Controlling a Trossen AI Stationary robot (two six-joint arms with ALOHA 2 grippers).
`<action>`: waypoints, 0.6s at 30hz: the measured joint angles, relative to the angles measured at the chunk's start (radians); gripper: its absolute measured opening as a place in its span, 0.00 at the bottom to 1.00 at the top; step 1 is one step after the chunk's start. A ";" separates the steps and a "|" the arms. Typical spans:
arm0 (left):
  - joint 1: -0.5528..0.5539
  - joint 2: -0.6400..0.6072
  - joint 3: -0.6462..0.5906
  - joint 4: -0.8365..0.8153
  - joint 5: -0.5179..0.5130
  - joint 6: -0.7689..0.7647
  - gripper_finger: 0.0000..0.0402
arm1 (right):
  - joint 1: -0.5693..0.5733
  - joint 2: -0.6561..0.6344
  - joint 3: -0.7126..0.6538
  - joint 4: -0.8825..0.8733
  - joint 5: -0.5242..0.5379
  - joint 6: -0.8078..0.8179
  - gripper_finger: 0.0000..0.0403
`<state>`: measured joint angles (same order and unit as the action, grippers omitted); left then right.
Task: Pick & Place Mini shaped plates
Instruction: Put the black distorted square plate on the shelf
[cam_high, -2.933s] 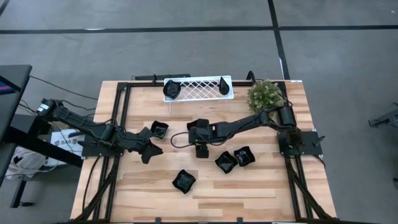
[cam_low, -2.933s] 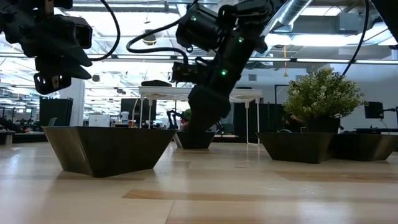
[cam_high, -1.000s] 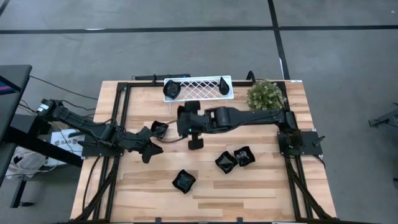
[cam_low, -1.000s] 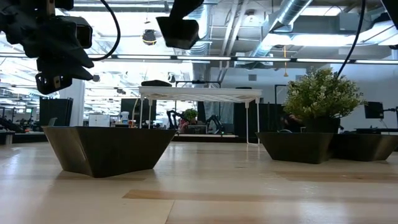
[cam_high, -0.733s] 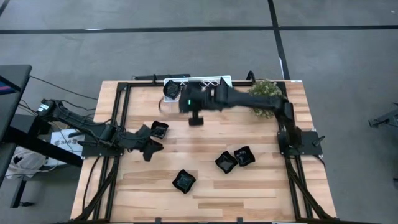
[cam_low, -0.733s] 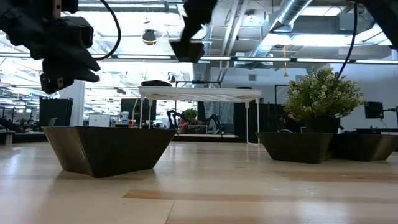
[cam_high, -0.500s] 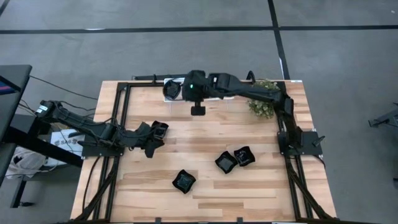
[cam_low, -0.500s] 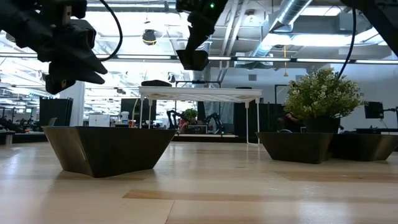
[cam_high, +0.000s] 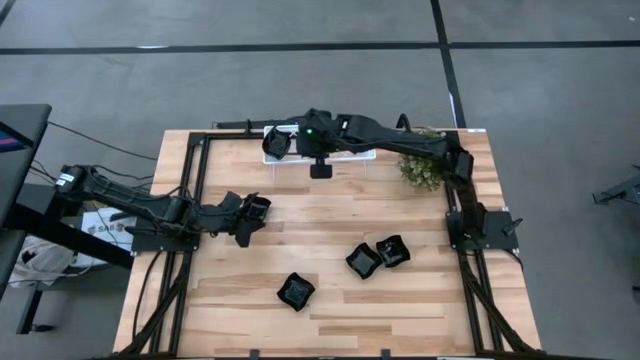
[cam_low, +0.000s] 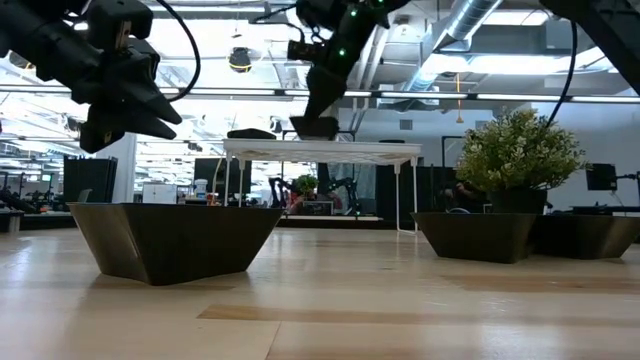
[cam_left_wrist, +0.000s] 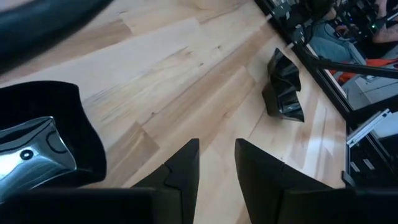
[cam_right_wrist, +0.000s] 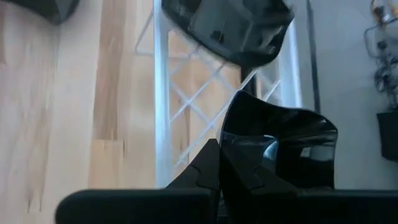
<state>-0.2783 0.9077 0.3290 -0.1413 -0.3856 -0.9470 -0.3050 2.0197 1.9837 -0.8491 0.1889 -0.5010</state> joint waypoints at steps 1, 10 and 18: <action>0.000 0.000 0.000 0.000 -0.005 0.000 0.26 | -0.002 -0.005 -0.007 0.011 0.000 -0.004 0.00; 0.000 0.000 0.000 0.000 -0.010 0.000 0.26 | -0.017 -0.005 -0.029 0.011 -0.004 0.023 0.01; 0.000 0.000 0.000 0.001 -0.010 0.000 0.26 | -0.023 -0.003 -0.030 0.008 -0.005 0.046 0.11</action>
<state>-0.2783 0.9077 0.3290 -0.1406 -0.3958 -0.9474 -0.3281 2.0171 1.9533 -0.8413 0.1842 -0.4551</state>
